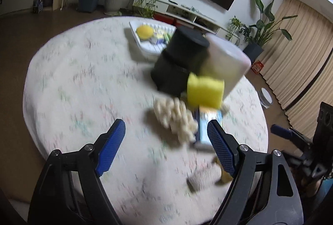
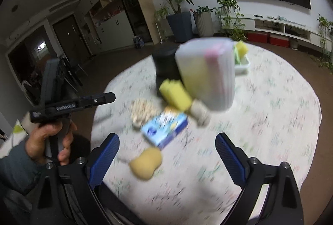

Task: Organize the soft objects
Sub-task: 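Move both tools back toward the remaining objects on the table, then grasp the yellow gourd-shaped sponge with the right tool while the left tool grasps the white knitted scrubber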

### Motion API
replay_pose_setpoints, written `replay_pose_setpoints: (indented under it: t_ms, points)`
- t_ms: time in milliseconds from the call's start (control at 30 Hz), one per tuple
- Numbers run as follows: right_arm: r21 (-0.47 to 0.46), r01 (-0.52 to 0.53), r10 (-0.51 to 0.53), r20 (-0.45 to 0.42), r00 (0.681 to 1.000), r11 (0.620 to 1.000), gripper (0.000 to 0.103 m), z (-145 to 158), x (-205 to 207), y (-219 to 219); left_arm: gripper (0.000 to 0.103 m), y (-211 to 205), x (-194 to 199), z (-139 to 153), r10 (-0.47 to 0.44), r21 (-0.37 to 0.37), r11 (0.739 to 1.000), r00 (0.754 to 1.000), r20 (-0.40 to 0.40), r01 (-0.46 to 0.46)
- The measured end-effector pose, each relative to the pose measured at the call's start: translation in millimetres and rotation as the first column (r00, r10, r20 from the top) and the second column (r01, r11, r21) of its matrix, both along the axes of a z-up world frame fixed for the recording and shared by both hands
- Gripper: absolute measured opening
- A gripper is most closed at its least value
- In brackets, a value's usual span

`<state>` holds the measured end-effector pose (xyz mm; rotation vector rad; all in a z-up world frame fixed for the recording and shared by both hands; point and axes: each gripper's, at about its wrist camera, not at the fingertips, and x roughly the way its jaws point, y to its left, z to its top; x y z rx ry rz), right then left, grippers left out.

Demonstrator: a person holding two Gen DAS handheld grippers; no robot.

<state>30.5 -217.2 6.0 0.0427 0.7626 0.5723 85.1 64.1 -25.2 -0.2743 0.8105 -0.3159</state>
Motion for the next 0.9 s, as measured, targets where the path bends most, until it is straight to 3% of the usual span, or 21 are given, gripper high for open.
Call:
replay_pose_setpoints:
  t_ms: [167,233,400,467,700,900]
  points:
    - [-0.002,0.056,-0.056,-0.045,0.997,0.998,0.096,-22,-12,20,0.08,-10,-22,-17,0.019,0.002,1.0,0.999,-0.041,-0.019]
    - [-0.043,0.097,-0.099,-0.036,0.994,0.994,0.096,-30,-14,27,0.08,-12,-28,-22,0.026,-0.001,1.0,0.998,-0.051,-0.026]
    - [-0.134,0.128,-0.133,-0.026,0.991,0.983,0.09,-42,-17,37,0.08,-26,-40,-23,-0.003,0.087,0.996,1.0,-0.006,0.004]
    - [-0.136,0.133,-0.139,-0.038,0.989,0.982,0.085,-46,-14,35,0.081,-33,-43,-21,-0.029,0.106,0.994,1.0,0.011,0.028]
    - [-0.101,0.119,-0.125,-0.06,0.99,0.988,0.082,-46,-13,28,0.081,-41,-49,-17,-0.118,0.133,0.985,0.992,0.037,0.112]
    - [-0.098,0.09,-0.099,-0.094,0.991,0.991,0.082,-44,-13,31,0.081,-42,-53,-21,-0.163,0.168,0.973,0.987,-0.002,0.161]
